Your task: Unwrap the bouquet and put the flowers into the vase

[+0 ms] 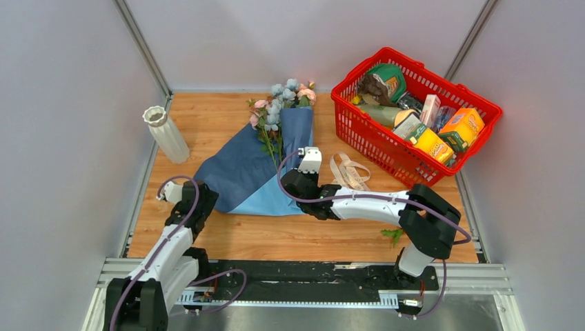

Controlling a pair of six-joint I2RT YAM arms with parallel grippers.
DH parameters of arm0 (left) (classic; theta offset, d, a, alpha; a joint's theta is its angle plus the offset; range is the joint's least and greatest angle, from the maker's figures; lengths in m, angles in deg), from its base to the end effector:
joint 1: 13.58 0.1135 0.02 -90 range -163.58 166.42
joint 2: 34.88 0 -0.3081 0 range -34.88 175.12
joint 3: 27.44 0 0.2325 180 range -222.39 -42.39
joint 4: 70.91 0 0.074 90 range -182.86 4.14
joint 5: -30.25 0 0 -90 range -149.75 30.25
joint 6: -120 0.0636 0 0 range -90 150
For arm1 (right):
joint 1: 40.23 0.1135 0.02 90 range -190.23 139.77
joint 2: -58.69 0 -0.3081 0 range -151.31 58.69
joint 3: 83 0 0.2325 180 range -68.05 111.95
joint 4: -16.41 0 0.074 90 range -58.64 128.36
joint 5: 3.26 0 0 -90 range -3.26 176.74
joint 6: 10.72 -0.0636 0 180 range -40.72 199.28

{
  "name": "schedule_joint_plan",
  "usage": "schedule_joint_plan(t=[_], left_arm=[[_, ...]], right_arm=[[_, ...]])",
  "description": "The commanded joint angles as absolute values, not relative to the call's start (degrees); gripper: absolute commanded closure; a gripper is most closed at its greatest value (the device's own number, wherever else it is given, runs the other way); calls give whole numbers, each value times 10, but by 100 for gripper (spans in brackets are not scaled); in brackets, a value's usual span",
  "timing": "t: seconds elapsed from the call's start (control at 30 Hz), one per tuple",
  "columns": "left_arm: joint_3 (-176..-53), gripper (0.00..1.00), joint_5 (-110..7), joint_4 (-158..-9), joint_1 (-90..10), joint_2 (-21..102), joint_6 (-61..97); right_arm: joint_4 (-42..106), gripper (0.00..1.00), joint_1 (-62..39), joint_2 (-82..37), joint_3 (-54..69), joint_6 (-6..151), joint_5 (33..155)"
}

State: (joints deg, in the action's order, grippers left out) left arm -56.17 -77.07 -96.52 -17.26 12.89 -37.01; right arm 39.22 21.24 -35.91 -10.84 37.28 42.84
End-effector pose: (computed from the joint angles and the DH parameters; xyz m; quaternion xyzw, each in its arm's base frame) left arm 0.1295 0.0106 0.1711 -0.5283 0.7459 -0.1071 0.3912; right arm 0.2030 0.2811 0.2468 -0.0048 0.8694 0.0632 0.4901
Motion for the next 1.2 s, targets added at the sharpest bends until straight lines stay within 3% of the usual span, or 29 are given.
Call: schedule_joint_plan(t=[0.0, 0.2, 0.4, 0.7, 1.17], left_arm=[[-562, 39, -832, -960, -170, 149, -374], [-570, 59, -810, -936, -170, 180, -374], [-583, 100, -858, -956, -169, 179, -378], [-711, 100, -1013, -1059, -169, 243, -351], [-731, 100, -1039, -1132, -167, 305, -408]], right_arm=[[377, 100, 211, -341, -121, 359, 420], [373, 100, 209, -355, -118, 360, 435], [372, 100, 210, -365, -118, 353, 447], [364, 100, 210, -385, -127, 323, 458], [391, 100, 204, -337, -232, 260, 426]])
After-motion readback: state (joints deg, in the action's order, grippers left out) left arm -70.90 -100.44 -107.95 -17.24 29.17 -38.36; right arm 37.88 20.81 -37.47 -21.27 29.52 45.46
